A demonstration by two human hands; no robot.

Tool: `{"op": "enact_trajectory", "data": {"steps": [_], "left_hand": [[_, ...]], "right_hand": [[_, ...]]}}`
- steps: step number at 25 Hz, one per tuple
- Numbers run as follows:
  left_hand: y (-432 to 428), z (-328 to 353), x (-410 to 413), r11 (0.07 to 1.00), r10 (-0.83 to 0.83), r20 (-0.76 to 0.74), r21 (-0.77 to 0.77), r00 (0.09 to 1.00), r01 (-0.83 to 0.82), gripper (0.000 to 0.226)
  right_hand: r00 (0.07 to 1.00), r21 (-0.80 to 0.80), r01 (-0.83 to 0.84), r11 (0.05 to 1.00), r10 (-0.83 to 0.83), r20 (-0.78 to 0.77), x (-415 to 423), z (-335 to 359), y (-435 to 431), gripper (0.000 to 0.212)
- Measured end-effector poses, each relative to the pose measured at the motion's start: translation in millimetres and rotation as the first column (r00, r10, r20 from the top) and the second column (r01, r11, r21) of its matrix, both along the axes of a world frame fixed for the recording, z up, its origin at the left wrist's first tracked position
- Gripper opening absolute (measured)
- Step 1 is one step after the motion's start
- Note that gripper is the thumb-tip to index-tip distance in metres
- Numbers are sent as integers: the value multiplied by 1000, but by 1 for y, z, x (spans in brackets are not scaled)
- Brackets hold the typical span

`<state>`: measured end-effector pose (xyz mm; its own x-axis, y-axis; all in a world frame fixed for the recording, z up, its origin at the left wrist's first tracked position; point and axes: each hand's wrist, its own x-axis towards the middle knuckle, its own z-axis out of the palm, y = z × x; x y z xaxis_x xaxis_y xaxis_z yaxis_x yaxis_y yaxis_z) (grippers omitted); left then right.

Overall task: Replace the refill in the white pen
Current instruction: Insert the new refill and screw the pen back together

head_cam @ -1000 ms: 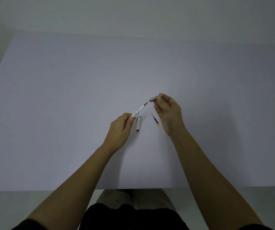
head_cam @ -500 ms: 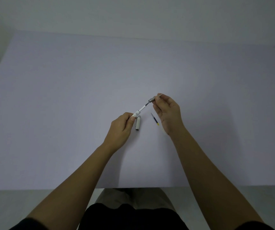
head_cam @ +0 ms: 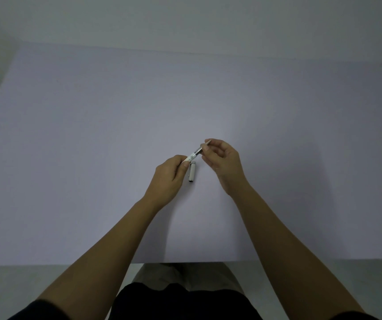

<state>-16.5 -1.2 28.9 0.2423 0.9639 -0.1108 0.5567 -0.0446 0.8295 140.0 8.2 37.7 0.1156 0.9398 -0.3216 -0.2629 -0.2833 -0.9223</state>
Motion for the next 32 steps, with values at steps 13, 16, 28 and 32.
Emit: {"op": "enact_trajectory", "data": {"steps": [13,16,28,32], "left_hand": [[2,-1,-1,1000,6,1,28,1000,-6,21],[3,-1,-1,999,14,14,36,1000,-14,22],[1,1,-1,999,-4,36,33,999,2,15],[-1,0,-3,999,-4,49,34,999,3,14]], "right_hand": [[997,21,-66,998,65,45,0,-4,2,14],[995,-4,-85,996,85,53,2,-3,4,14],[998,-49,-37,998,39,40,-1,2,1,12],[996,-60,-47,997,52,67,-1,2,2,10]]}}
